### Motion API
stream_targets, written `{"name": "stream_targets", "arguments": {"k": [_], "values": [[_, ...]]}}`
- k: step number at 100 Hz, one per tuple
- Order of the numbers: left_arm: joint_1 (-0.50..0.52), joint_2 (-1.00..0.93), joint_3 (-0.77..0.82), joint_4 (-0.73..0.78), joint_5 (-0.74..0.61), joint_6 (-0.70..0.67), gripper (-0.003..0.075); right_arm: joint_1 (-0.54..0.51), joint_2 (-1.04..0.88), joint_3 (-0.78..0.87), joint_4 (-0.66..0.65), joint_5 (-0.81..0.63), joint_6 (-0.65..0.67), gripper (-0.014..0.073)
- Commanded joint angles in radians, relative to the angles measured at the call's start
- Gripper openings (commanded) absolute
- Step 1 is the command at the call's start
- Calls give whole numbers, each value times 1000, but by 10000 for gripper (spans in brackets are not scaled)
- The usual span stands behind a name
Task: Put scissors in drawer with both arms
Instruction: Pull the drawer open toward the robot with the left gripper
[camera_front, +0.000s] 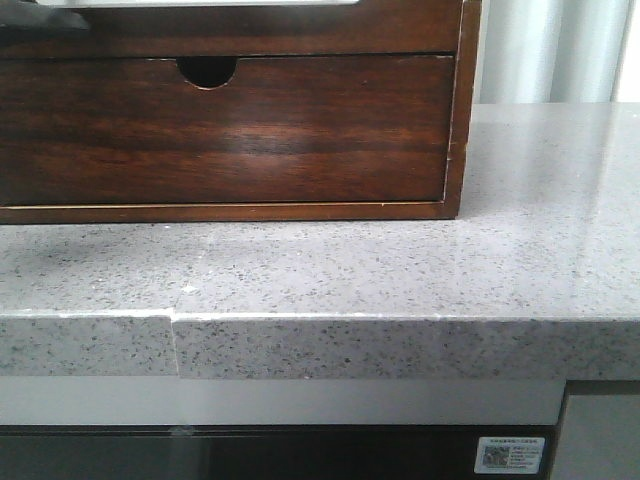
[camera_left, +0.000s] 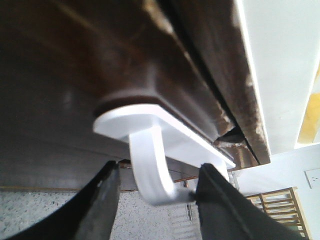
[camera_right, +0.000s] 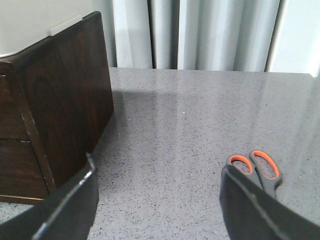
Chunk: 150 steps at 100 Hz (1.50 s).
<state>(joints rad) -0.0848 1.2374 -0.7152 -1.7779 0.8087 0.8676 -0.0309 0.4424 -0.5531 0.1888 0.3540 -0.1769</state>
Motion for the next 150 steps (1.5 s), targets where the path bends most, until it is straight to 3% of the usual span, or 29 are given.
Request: {"name": "stream_targets", "arguments": {"k": [1,25,54,89,110,150], "values": [[-8,3,-48,-90,68,5,312,-5,12,-35,5,-80,-7,462],[-8,10,-59,-90,84,5,307,-5,12,-35,5,-80,-7,462],[-8,10,-59,-90,78,5,105,-5,12,-35,5,-77,-7,462],[19,-8,-52,2,234,5,-12,-5,12,-35,5,-77,-7,462],[86,-149,34,69,258,5,-20,-5,12,-35,5,-77,-7,462],[85,-517,269,143,247,2,-20,-5,12,-35,5,-77,-7,462]]}}
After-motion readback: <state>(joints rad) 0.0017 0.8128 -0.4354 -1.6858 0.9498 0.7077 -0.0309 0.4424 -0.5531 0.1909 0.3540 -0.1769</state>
